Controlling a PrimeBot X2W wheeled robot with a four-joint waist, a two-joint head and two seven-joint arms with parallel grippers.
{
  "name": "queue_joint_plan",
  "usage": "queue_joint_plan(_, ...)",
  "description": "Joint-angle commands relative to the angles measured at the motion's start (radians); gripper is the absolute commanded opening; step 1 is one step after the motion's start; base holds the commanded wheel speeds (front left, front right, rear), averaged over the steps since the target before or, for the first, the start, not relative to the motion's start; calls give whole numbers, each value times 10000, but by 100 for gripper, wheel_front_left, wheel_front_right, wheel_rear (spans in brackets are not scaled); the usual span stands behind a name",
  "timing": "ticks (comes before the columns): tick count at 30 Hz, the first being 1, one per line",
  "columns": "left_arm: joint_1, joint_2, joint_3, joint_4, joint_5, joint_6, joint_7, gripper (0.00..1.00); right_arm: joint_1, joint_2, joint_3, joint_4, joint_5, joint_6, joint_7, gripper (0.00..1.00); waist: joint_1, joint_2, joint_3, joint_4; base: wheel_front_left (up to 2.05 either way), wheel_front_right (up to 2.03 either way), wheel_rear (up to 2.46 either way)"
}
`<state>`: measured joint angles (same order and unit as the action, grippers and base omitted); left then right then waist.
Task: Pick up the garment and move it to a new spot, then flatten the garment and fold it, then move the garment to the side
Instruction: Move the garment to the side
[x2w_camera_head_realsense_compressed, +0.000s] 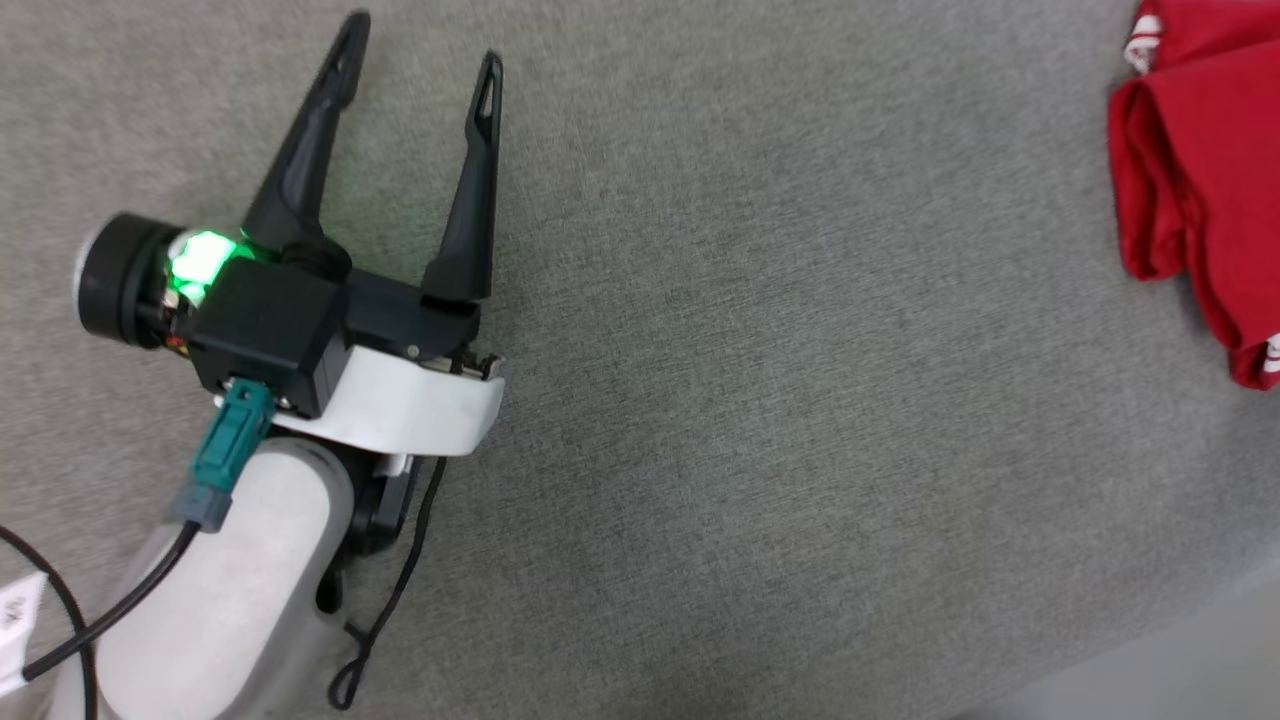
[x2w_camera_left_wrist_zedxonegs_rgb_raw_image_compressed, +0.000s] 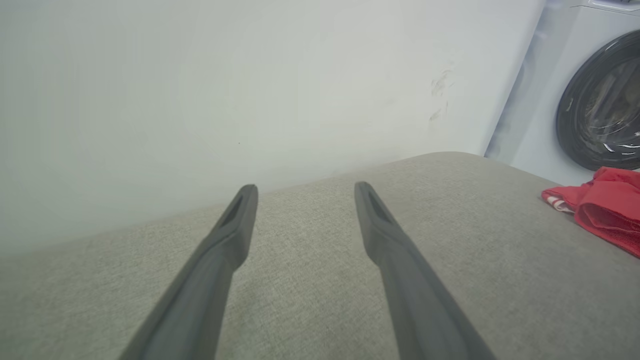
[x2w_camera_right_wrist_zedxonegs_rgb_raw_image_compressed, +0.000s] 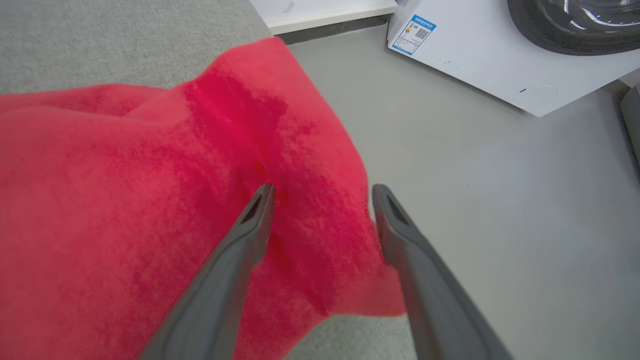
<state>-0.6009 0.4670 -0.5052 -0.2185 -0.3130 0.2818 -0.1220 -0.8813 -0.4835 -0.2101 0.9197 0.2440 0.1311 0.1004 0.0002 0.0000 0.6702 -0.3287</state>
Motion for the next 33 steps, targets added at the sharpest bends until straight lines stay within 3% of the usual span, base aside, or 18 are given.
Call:
queue_joint_plan(1, 204, -35, 33, 96, -96, 50, -103, 100, 113, -158, -29, 72, -192, -8, -144, 100, -2, 0, -480, 72, 0, 0, 0)
queue_joint_plan(7, 1193, -380, 132, 784, -726, 220, -659, 100, 925, -492, 68, -183, -800, -8, -661, 100, -2, 0, -2165, 405, 0, 0, 0)
queue_joint_plan(12, 2410, -709, 280, 1434, -1366, 372, -1027, 100, 2275, -261, 557, -981, -953, -8, -702, 100, -2, 0, -3841, 840, 0, 0, 0)
queue_joint_plan(20, 4205, -826, 513, 1982, -2049, 564, -1232, 100, 5019, 705, 1188, -3216, -553, -8, -309, 100, -2, 0, -5754, 1712, 0, 0, 0)
queue_joint_plan(33, 5624, -294, 934, 2178, -2515, 798, -1220, 100, 7530, 2508, 1633, -7026, -82, -6, -494, 100, -2, 0, -6863, 2931, 0, 0, 0)
